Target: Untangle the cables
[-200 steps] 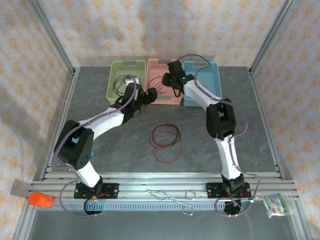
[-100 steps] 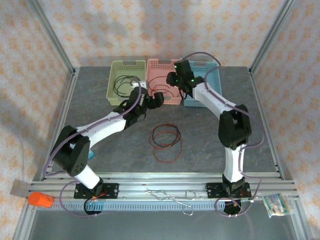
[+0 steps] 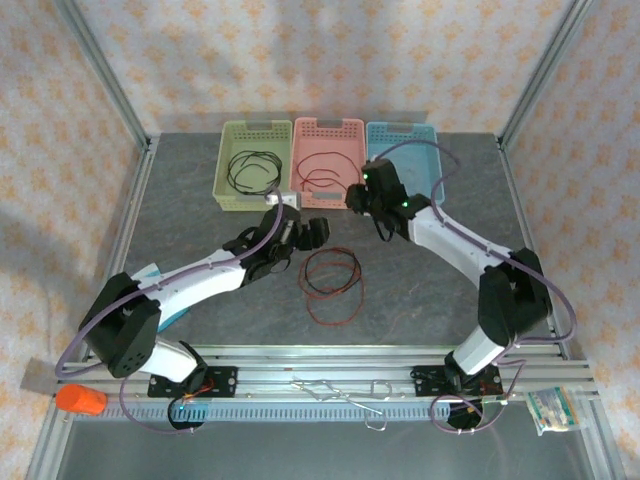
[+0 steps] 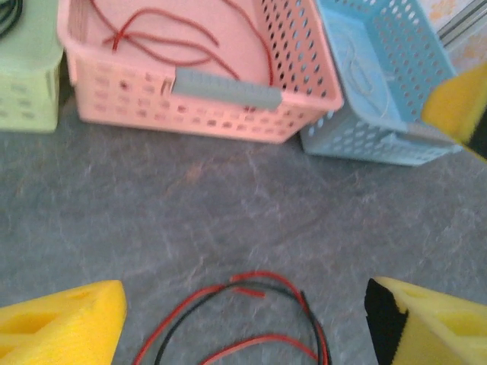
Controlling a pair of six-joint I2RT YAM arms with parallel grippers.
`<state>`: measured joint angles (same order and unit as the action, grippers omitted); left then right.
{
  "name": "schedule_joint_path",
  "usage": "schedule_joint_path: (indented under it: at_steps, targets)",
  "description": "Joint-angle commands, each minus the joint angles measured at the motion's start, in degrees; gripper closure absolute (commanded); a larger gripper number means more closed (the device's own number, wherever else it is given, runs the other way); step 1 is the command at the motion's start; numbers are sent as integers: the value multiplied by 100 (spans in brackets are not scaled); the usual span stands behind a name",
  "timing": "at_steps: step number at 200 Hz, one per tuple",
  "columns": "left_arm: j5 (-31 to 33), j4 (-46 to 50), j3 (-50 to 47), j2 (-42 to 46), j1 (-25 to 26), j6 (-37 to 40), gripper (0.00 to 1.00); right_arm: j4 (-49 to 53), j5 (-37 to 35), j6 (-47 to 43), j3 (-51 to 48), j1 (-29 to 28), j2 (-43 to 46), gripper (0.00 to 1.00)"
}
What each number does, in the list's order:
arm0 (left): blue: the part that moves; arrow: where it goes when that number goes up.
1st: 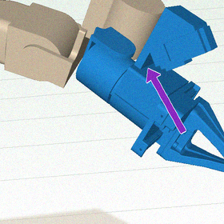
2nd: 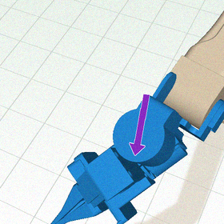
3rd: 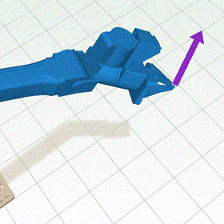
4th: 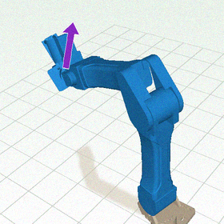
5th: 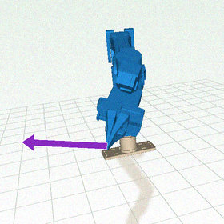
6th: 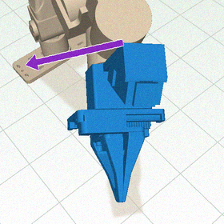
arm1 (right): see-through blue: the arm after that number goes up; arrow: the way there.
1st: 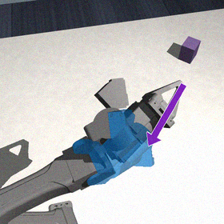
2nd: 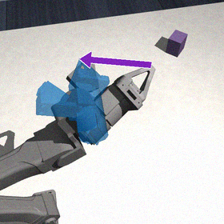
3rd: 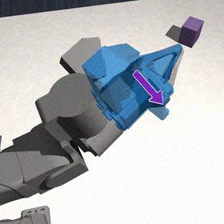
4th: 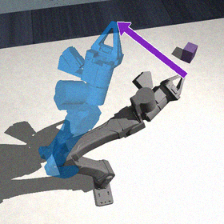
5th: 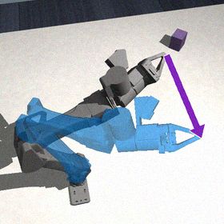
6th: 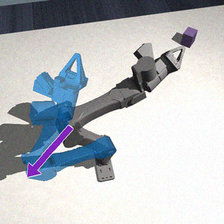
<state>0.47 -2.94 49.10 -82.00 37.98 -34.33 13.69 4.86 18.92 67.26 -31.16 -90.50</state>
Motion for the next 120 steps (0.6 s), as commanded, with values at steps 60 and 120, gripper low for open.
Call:
schedule_joint_path:
  at_steps: [60, 120]
  targets:
    - [168, 950, -766, 365, 278, -524, 25, 940, -518, 524, -1398, -650, 753, 63]
    - [151, 813, -1428, 755, 887, -920, 34, 1849, -642, 1415, -1749, -1440, 841, 69]
